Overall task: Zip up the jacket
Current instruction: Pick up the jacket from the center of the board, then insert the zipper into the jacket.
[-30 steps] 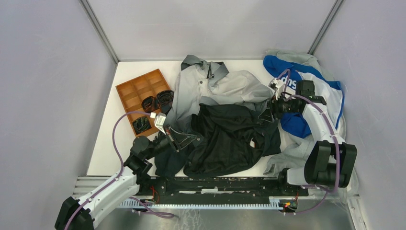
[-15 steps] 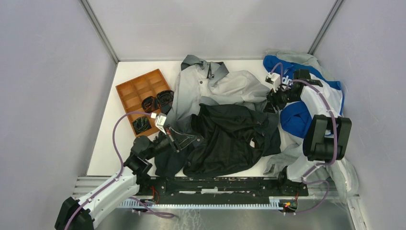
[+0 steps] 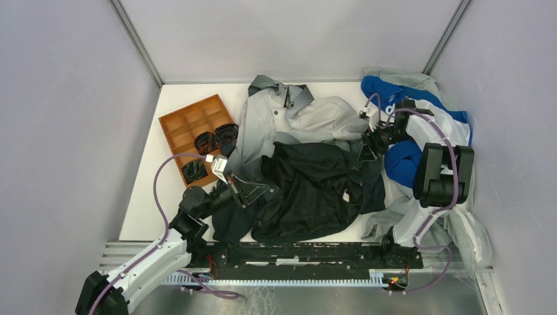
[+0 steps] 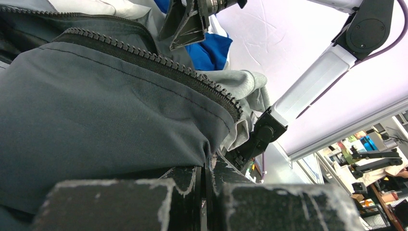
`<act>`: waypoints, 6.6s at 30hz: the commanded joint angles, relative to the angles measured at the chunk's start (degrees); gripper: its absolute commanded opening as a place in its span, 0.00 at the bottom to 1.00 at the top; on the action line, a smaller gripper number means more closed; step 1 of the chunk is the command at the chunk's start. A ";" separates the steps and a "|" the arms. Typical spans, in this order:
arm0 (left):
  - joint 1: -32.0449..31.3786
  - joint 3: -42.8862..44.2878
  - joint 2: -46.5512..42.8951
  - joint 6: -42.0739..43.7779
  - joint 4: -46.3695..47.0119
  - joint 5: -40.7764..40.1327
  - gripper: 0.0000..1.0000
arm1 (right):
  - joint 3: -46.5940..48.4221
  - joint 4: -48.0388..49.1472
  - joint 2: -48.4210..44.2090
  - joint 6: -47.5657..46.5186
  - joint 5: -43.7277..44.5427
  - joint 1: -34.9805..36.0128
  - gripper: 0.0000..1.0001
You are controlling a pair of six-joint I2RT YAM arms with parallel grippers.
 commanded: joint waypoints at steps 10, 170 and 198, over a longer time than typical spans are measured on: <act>-0.04 2.29 0.13 -1.33 0.70 -0.78 0.02 | 1.40 -0.09 4.63 0.07 -0.52 1.90 0.58; -0.70 10.02 21.36 -3.83 33.11 -4.51 0.02 | -52.12 107.08 -43.11 98.39 1.20 31.68 0.00; -3.27 13.57 28.54 4.03 34.93 3.36 0.02 | -49.19 112.32 -42.07 98.16 -2.90 32.99 0.00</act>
